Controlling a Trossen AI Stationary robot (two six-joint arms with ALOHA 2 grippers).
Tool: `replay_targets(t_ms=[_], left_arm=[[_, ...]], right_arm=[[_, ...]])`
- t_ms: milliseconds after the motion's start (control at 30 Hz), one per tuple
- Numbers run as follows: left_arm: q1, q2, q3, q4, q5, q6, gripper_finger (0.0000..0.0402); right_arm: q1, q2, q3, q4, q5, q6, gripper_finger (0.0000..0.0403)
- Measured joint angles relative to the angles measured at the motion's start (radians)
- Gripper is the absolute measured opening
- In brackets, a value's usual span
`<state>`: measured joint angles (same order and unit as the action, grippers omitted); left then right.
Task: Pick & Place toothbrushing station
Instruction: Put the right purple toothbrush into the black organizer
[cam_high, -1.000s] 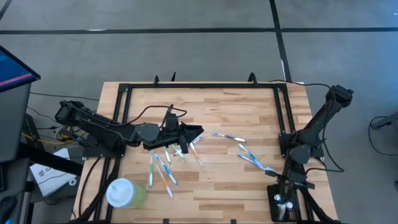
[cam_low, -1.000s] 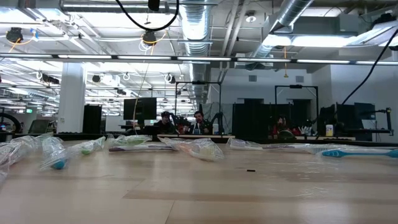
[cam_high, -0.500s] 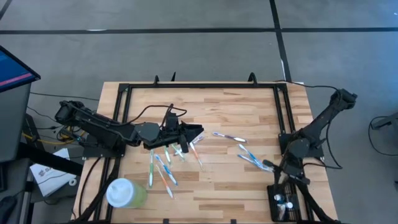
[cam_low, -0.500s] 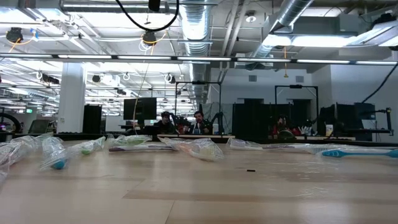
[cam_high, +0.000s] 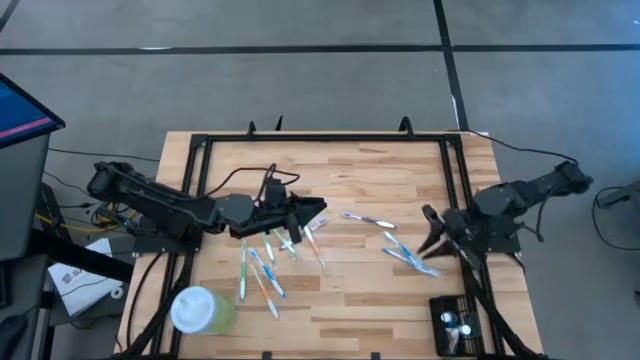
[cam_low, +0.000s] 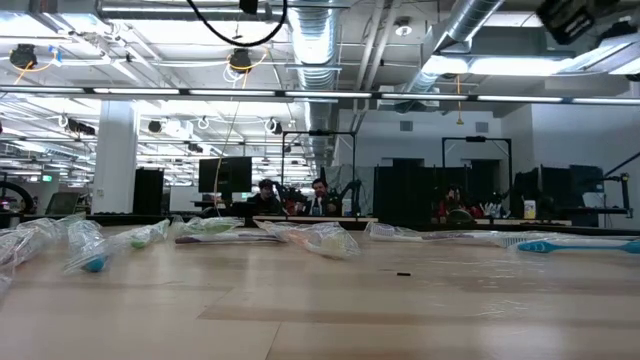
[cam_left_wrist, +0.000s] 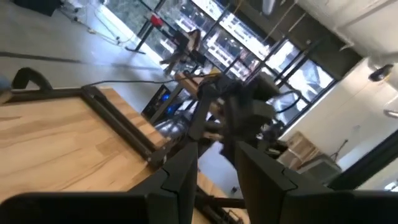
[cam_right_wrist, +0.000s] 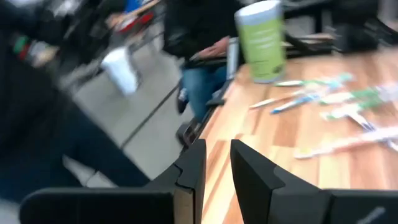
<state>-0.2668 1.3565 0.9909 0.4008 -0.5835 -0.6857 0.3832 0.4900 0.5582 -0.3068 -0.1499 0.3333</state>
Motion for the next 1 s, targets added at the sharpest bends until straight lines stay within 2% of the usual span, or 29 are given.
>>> replay_targets(t_ms=[200,367,633,833,933,1000], left_arm=[[0.015,-0.047,0.000,-0.018,0.028,0.047,0.0104],[0.046,-0.083,0.000,-0.020,0.090,0.084,0.0104],[0.104,-0.100,0.000,-0.084,0.244,0.134,0.0104],[0.148,-0.091,0.000,-0.100,0.343,0.173,0.0104],[0.166,-0.092,0.000,-0.095,0.359,0.175,0.0104],[0.174,-0.091,0.000,-0.099,0.362,0.176,0.0104]], right_arm=[[-0.119,0.023,0.012,-0.004,0.017,0.290,0.0066],[-0.168,0.079,0.012,-0.006,0.017,0.431,0.0066],[-0.272,0.221,0.012,0.007,-0.003,0.537,0.0066],[-0.359,0.307,0.012,0.012,-0.007,0.695,0.0066],[-0.399,0.335,0.012,0.004,-0.006,0.688,0.0066],[-0.428,0.350,0.012,-0.032,-0.005,0.622,0.0065]])
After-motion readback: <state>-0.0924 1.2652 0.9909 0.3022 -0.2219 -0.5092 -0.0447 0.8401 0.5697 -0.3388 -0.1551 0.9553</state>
